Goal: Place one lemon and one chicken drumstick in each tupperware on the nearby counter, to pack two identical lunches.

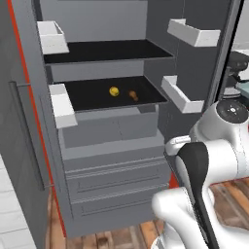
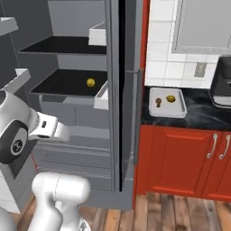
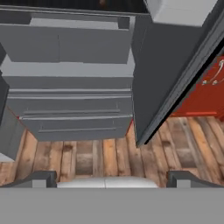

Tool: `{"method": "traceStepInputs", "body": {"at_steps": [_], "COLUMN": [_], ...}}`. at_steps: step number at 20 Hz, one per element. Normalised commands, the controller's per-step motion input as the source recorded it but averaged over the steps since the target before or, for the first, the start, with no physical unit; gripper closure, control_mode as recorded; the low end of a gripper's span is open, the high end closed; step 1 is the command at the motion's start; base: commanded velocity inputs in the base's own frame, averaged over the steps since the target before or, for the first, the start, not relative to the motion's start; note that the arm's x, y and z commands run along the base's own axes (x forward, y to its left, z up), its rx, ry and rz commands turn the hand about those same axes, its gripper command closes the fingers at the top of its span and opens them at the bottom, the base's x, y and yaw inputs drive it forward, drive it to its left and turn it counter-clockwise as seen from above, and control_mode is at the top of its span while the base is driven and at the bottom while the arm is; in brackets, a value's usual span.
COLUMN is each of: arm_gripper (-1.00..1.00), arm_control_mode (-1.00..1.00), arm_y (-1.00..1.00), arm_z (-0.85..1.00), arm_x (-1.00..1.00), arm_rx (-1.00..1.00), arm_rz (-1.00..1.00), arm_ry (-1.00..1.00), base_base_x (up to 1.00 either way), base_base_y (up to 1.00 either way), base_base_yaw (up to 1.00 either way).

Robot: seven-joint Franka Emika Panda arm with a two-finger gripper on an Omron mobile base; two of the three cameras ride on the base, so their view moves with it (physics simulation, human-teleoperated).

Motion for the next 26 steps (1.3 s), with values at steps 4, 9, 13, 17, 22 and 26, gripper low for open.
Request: {"method": "traceStepInputs", "body": {"at_steps": [4, 9, 13, 17, 22, 26], "arm_gripper": [-1.00, -1.00, -1.00, -1.00, -1.00, -1.00], "arm_control_mode": [1.00, 1.00, 1.00, 1.00, -1.00, -1.00], "arm_y": [0.00, 0.00, 0.00, 0.00, 0.00, 0.03], "arm_z": [0.00, 0.00, 0.00, 0.00, 0.00, -0.13], "arm_x": [0.00, 0.00, 0.00, 0.00, 0.00, 0.01], "arm_rx": [0.00, 0.00, 0.00, 0.00, 0.00, 0.00], "arm_rz": [0.00, 0.00, 0.00, 0.00, 0.00, 0.00], "arm_ry": [0.00, 0.00, 0.00, 0.00, 0.00, 0.04], "base_base_x": [0.60, 0.80, 0.87, 0.88, 0.26, 0.00], "base_base_y": [0.45, 0.34, 0.02, 0.04, 0.14, 0.00], "base_base_yaw": [0.00, -0.06, -0.08, -0.09, -0.05, 0.00]}}
